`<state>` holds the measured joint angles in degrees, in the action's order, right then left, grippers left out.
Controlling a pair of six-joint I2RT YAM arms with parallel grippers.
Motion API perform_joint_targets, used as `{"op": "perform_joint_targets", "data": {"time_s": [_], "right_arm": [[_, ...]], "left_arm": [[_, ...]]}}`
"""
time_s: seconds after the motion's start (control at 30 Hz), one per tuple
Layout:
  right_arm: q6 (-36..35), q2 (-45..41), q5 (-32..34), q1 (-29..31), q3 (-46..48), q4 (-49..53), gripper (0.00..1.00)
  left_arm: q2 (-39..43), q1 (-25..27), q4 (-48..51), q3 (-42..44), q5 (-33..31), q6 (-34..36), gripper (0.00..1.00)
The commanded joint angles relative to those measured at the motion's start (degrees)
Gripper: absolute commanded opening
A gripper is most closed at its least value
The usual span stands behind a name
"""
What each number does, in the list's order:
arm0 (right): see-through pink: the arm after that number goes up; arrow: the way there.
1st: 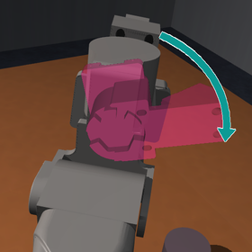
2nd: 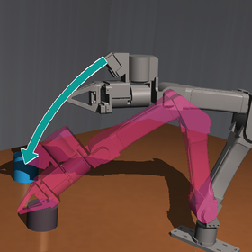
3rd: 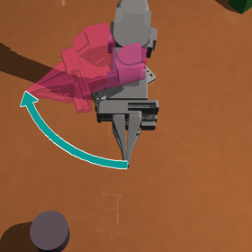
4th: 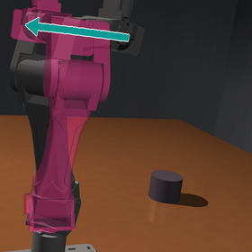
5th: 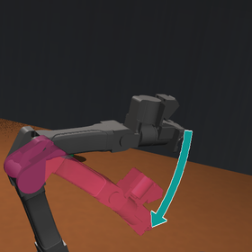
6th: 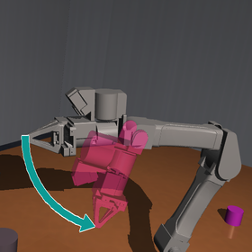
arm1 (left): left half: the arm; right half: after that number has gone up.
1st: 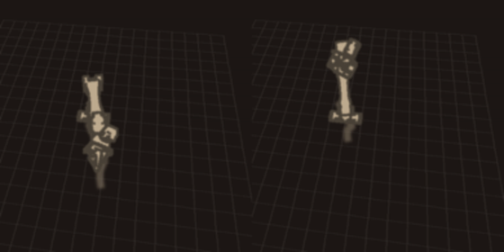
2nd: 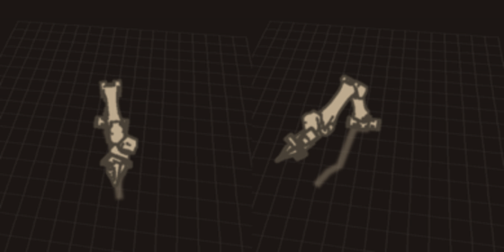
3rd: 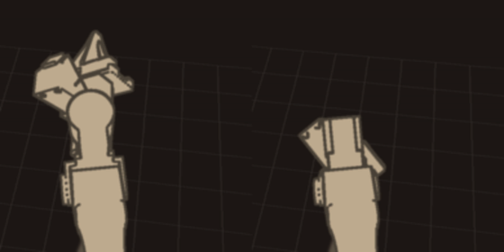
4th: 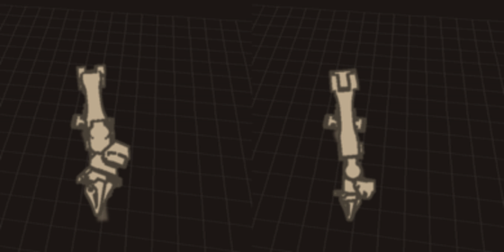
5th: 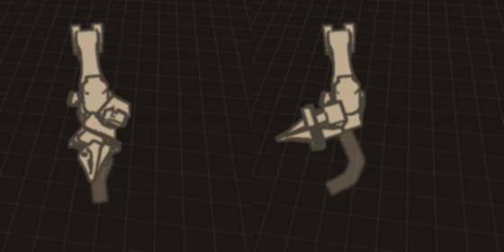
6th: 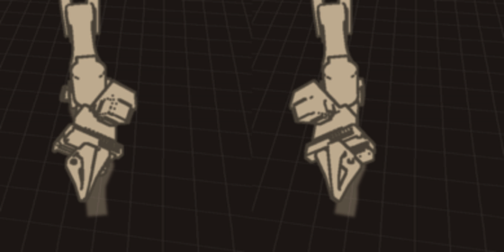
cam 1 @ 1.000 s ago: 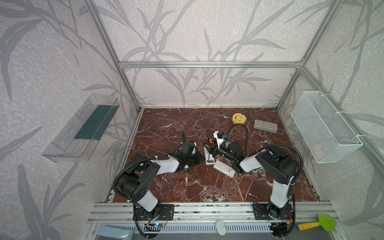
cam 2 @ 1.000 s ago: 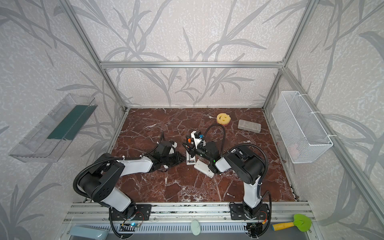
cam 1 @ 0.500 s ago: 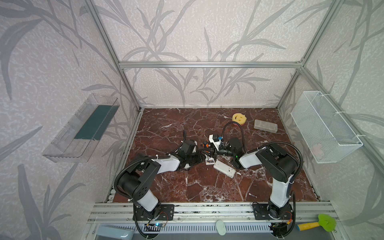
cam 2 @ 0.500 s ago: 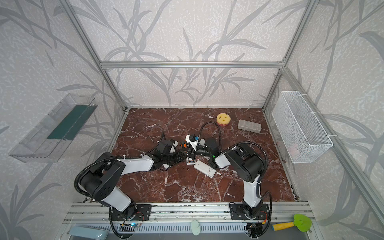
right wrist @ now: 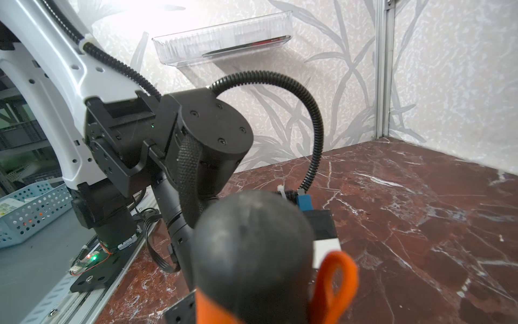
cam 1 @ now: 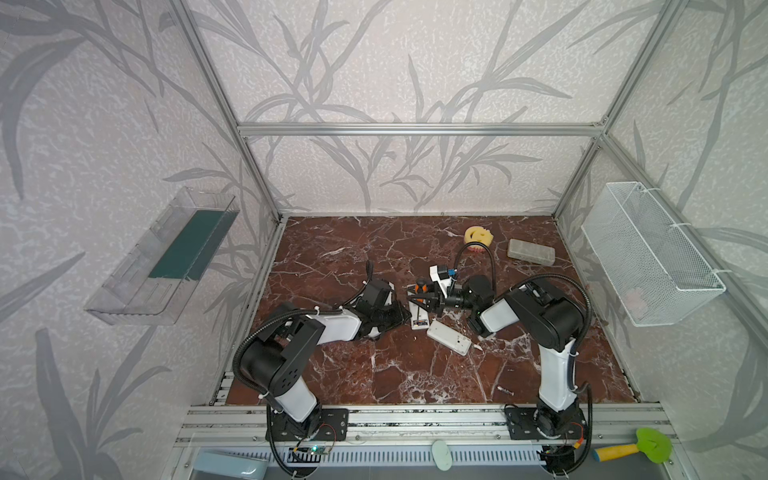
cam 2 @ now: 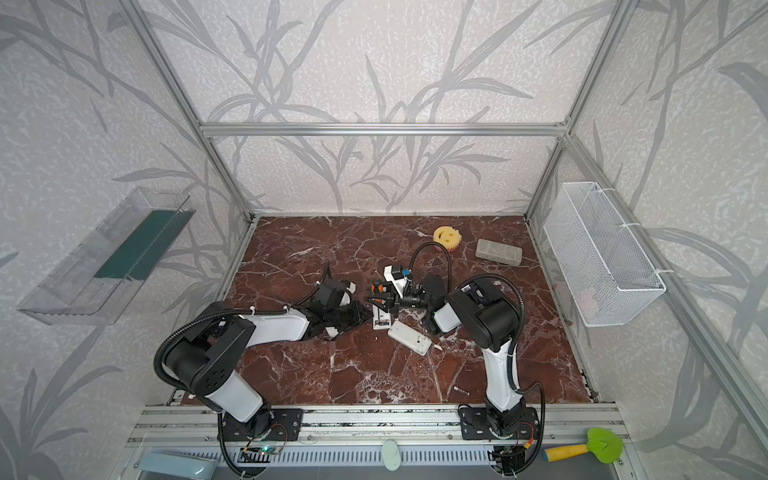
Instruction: Unload the batteries from the remote control
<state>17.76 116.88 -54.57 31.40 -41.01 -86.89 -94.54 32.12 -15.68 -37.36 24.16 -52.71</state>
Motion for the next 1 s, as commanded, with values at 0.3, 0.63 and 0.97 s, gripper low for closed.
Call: {"op": "perform_joint_targets", "data": {"time_s": [0.3, 0.63, 0.97], "right_arm": [[-0.1, 1.0, -0.5, 0.5, 2.1, 22.4, 0.00], [6.4, 4.1, -0.6, 0.0, -2.8, 22.9, 0.00], [8.1, 4.1, 0.2, -0.9, -6.3, 30.2, 0.00]], "left_arm": [[-4.7, -0.5, -1.5, -4.2, 2.0, -0.4, 0.22], [-7.3, -0.6, -2.5, -5.2, 2.5, -0.6, 0.23], [-8.1, -0.6, -3.7, -4.8, 2.7, -0.9, 0.23]]}}
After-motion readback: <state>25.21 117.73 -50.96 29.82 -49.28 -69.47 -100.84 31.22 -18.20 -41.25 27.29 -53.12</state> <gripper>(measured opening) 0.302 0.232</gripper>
